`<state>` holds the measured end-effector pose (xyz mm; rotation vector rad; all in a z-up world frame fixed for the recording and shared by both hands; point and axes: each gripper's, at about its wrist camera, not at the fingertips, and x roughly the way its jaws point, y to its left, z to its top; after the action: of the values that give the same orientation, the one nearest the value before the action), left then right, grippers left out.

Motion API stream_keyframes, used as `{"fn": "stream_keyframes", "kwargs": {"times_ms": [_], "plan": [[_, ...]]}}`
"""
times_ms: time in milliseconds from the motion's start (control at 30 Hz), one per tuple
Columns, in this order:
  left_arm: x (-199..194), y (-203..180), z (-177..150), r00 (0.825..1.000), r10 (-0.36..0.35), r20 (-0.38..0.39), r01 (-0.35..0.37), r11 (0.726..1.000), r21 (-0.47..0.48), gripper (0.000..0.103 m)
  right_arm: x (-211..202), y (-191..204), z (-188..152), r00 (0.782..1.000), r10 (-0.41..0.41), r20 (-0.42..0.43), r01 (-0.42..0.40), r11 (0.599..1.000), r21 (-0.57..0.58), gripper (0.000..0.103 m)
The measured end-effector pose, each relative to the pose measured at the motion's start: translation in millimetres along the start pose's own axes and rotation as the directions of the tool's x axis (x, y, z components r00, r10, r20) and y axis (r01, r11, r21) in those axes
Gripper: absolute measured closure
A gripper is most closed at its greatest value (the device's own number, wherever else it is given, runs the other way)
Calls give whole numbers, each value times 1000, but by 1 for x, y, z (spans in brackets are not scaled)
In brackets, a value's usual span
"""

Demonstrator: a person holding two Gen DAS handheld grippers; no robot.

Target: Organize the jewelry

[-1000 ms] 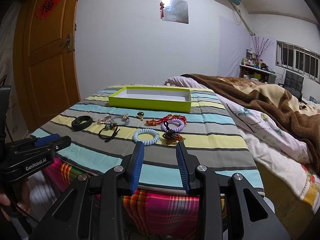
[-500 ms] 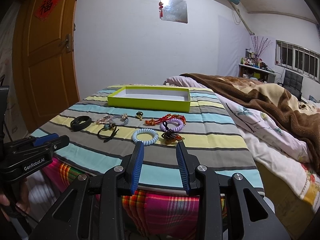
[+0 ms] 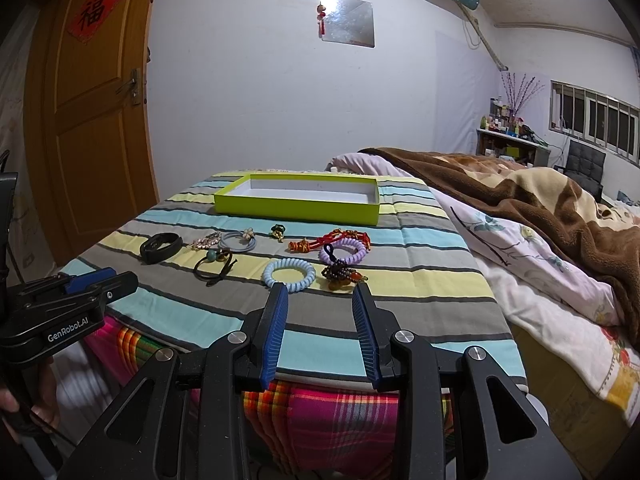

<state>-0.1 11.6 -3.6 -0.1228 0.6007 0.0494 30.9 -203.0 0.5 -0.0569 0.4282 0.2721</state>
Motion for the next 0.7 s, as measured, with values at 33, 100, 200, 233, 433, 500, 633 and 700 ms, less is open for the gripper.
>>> {"fn": "stream_keyframes", "kwargs": {"times_ms": [33,100,200,233,433,500,633,700], "plan": [[0,0,0,1000,1,0,-1,1000,0,69,0,0,0,1000,0,1,0,1000,0,69],[0,0,0,1000,0,1,0,1000,0,69,0,0,0,1000,-1,1,1,1000,0,69],[0,0,0,1000,0,1,0,1000,0,69,0,0,0,1000,-1,1,1,1000,0,69],[0,0,1,1000,-1,2,1,1000,1,69,0,0,0,1000,-1,1,1,1000,0,69],[-1,-1,1,1000,-2,4,2,1000,5,69,0,0,0,1000,-1,1,1,1000,0,69],[-2,-1,1,1000,-1,5,1,1000,4,69,0,0,0,1000,-1,2,1,1000,0,69],[-2,-2,1,1000,-1,6,1,1000,5,69,0,0,0,1000,-1,2,1,1000,0,69],[-2,-2,1,1000,-1,6,1,1000,5,68,0,0,0,1000,-1,0,1,1000,0,68]]}}
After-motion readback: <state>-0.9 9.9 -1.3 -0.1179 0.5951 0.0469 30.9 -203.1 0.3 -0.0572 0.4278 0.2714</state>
